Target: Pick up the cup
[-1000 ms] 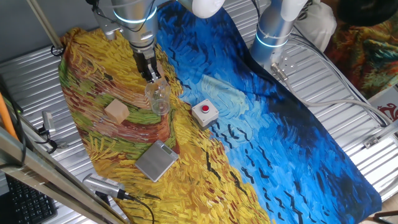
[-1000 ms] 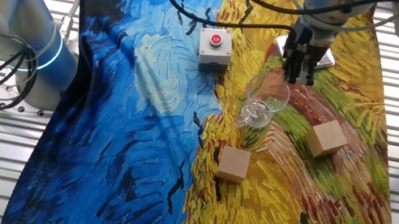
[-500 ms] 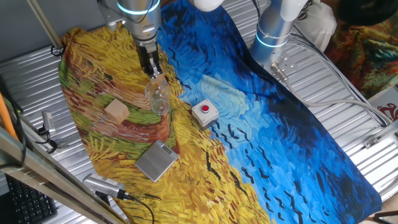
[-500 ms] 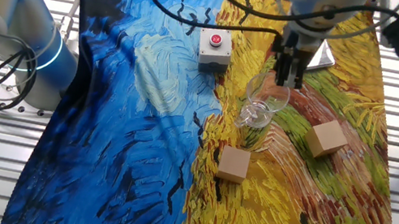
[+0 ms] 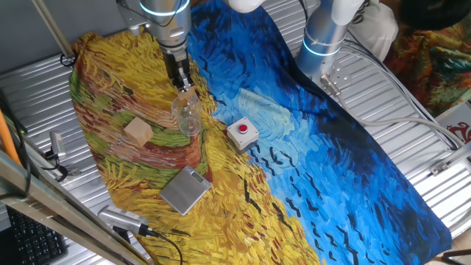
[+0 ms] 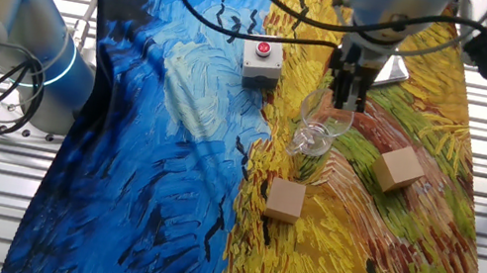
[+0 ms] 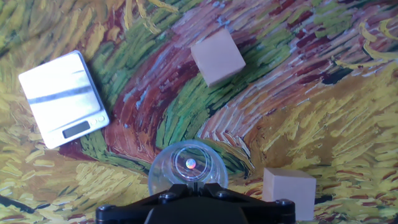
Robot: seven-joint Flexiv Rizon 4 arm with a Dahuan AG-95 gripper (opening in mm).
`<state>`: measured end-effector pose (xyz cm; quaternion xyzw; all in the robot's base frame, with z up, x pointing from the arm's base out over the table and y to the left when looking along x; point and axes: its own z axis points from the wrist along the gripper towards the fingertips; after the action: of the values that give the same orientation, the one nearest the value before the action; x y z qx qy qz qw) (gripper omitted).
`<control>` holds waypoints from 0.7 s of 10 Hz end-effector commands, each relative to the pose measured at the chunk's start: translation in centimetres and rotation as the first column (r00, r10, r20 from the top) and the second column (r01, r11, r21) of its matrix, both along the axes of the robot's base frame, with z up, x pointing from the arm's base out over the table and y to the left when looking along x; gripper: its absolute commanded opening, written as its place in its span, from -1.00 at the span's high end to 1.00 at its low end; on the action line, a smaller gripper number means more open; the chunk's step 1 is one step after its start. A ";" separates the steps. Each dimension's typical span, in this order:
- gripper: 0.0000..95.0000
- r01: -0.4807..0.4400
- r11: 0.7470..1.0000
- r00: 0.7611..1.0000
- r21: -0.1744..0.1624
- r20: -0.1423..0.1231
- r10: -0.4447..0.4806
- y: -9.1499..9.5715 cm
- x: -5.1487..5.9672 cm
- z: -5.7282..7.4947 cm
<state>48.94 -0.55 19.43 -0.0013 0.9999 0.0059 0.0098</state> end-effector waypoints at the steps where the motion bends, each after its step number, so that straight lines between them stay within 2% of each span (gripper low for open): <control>1: 1.00 0.001 1.000 1.000 0.005 -0.003 -0.001 0.2 0.4 -0.1; 4: 1.00 0.013 1.000 1.000 0.005 -0.007 -0.013 0.8 1.7 -0.7; 7: 1.00 0.008 1.000 1.000 0.006 -0.007 -0.008 0.8 1.7 -0.8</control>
<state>50.51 0.19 18.59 0.0023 0.9999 0.0096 0.0062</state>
